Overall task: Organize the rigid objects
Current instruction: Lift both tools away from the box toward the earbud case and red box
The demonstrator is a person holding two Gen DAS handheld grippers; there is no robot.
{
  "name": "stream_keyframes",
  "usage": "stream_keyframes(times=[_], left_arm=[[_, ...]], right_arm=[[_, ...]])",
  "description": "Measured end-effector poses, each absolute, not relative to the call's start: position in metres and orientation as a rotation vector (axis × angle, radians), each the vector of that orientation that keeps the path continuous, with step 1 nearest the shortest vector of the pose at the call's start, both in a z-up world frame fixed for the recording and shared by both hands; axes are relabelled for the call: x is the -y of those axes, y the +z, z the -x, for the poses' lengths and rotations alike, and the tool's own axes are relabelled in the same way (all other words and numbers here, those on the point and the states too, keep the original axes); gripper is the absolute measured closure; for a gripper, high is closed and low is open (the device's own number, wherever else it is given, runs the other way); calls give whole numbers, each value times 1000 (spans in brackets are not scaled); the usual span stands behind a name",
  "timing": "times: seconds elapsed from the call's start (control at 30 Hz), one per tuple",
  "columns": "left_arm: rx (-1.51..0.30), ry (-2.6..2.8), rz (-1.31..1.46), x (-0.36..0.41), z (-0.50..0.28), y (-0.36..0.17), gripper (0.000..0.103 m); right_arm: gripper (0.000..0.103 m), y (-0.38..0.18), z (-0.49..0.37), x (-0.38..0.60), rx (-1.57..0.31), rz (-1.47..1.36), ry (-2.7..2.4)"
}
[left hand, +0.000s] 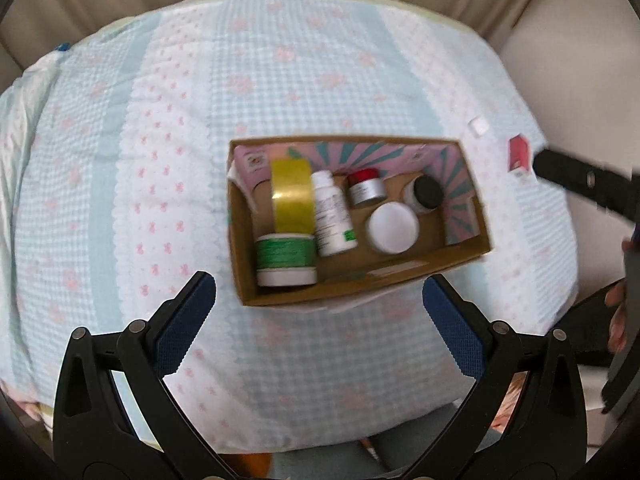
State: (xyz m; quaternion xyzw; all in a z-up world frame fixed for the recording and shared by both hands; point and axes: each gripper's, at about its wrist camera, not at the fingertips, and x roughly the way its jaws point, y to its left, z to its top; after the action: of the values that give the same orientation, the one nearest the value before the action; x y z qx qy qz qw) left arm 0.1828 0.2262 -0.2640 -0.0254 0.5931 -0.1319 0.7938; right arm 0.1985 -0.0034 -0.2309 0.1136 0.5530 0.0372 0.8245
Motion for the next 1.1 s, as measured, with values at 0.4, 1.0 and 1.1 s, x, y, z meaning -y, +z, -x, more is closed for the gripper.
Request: stream_keyframes(times=[0.4, 1.0, 1.1], left_arm=[[-1090, -319, -70, -110, -180, -194, 0], [-1065, -353, -87, 120, -222, -199, 0], [-1054, -386, -181, 147, -244, -209, 0]], right_arm=[[0, -176, -157, 118, -1101, -295, -67], [0, -187, -186, 332, -1107, -172, -104], [0, -203, -197, 352, -1120, -199, -108]])
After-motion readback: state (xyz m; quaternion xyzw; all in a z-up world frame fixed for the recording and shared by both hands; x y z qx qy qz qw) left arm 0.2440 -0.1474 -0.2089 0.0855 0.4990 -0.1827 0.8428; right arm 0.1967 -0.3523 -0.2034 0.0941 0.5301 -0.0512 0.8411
